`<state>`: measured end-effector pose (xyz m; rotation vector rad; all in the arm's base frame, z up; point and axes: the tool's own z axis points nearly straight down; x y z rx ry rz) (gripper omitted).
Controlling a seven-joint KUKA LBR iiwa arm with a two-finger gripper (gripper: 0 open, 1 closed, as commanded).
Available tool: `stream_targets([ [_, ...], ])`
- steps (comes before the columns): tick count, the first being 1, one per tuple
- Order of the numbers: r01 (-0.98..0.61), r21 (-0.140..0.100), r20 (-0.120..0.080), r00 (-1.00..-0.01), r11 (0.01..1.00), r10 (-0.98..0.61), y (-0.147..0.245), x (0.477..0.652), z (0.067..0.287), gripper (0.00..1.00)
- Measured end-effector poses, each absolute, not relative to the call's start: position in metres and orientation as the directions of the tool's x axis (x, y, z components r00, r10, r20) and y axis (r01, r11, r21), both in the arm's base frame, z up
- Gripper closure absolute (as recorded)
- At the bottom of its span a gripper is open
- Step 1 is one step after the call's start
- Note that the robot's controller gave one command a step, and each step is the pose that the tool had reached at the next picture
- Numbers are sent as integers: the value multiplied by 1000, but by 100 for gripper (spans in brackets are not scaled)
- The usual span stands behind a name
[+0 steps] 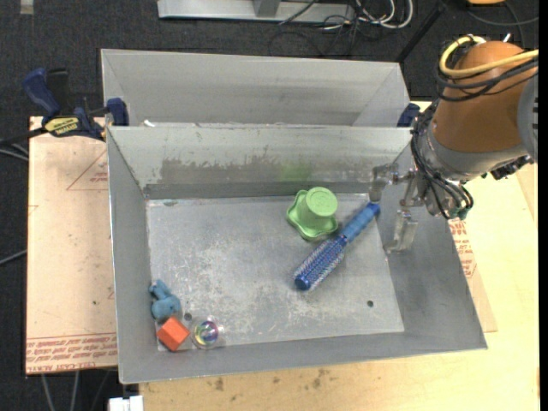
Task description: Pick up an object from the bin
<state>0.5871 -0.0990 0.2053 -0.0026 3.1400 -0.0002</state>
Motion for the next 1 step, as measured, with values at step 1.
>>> stream_targets([
  [1, -363, -2, -7, -932, 932, -363, -65, 588, 101, 0],
])
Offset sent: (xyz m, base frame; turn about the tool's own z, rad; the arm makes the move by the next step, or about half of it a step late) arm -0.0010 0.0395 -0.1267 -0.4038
